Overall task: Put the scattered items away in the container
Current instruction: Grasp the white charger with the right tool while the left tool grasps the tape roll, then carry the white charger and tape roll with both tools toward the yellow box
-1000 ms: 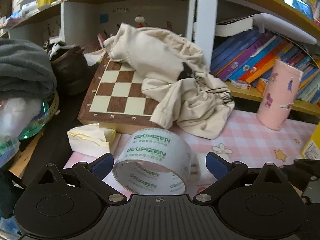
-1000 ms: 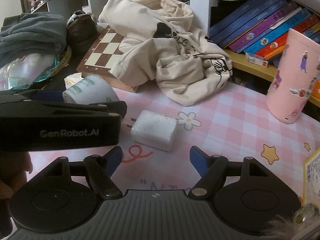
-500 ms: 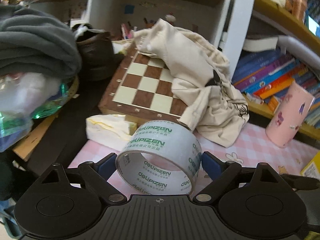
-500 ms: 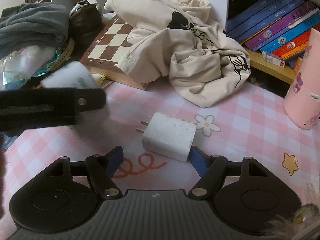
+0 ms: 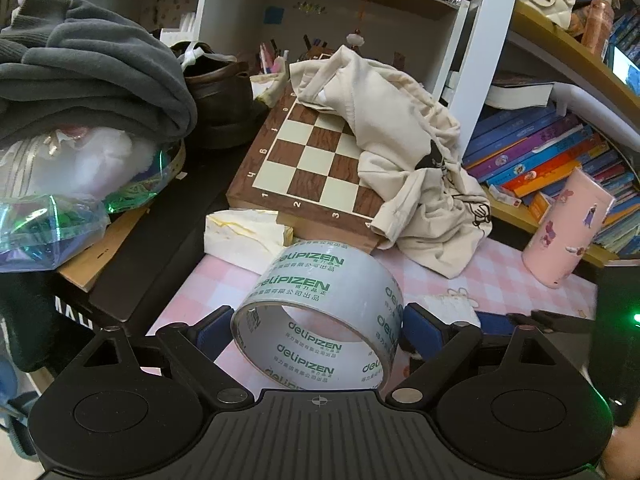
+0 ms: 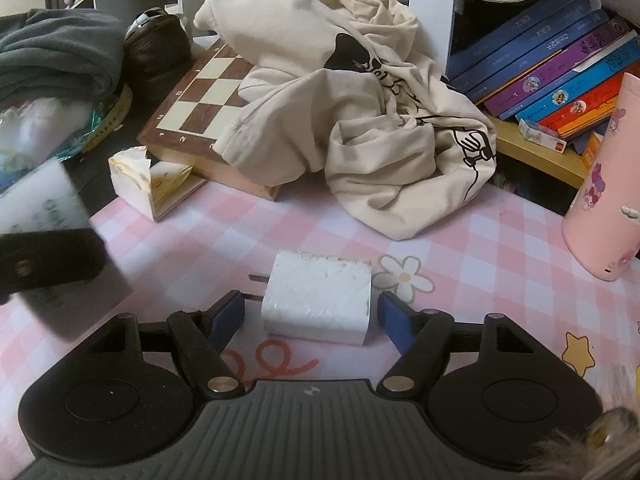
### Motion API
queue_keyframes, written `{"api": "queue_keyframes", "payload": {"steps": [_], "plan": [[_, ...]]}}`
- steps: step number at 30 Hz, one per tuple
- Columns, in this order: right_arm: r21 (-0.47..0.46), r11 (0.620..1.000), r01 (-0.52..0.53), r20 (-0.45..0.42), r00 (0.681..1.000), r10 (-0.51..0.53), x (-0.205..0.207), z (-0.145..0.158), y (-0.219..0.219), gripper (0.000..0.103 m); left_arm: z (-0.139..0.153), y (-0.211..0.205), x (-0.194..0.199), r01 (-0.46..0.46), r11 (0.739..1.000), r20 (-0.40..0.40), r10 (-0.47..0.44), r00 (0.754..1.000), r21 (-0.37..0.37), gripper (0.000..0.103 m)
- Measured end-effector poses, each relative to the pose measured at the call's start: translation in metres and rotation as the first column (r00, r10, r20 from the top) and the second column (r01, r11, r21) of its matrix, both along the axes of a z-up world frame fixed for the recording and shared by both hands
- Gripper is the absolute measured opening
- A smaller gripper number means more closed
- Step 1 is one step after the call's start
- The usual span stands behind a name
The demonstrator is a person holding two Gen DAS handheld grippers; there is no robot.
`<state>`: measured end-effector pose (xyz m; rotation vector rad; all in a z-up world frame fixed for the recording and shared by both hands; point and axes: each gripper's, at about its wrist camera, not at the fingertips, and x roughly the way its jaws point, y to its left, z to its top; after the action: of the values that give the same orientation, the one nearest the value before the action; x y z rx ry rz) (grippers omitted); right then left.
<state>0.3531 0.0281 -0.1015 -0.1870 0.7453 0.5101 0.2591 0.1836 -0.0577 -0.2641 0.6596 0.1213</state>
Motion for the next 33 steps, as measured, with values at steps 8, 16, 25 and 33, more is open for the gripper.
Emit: {"api": "queue_keyframes", "payload": {"steps": [8, 16, 25, 33], "plan": [[-0.004, 1.0, -0.015, -0.022, 1.0, 0.015, -0.006, 0.005, -0.002, 0.063, 0.014, -0.003, -0.015, 0.015, 1.0, 0.025, -0.014, 1.0, -0.012, 0.092], [-0.006, 1.0, 0.021, -0.073, 0.997, -0.022, -0.038, 0.014, -0.023, 0.063, 0.023, -0.008, -0.041, 0.026, 0.999, 0.044, -0.025, 0.999, -0.019, 0.092], [-0.005, 1.0, 0.014, -0.049, 0.999, -0.014, -0.09, 0.038, -0.044, 0.063, 0.03, -0.017, -0.088, 0.047, 0.998, 0.049, -0.045, 0.998, -0.047, 0.091], [0.015, 1.0, 0.007, -0.067, 0.998, -0.006, -0.141, 0.058, -0.065, 0.063, 0.042, -0.027, -0.131, 0.083, 0.994, 0.068, -0.078, 0.995, -0.073, 0.091]]}}
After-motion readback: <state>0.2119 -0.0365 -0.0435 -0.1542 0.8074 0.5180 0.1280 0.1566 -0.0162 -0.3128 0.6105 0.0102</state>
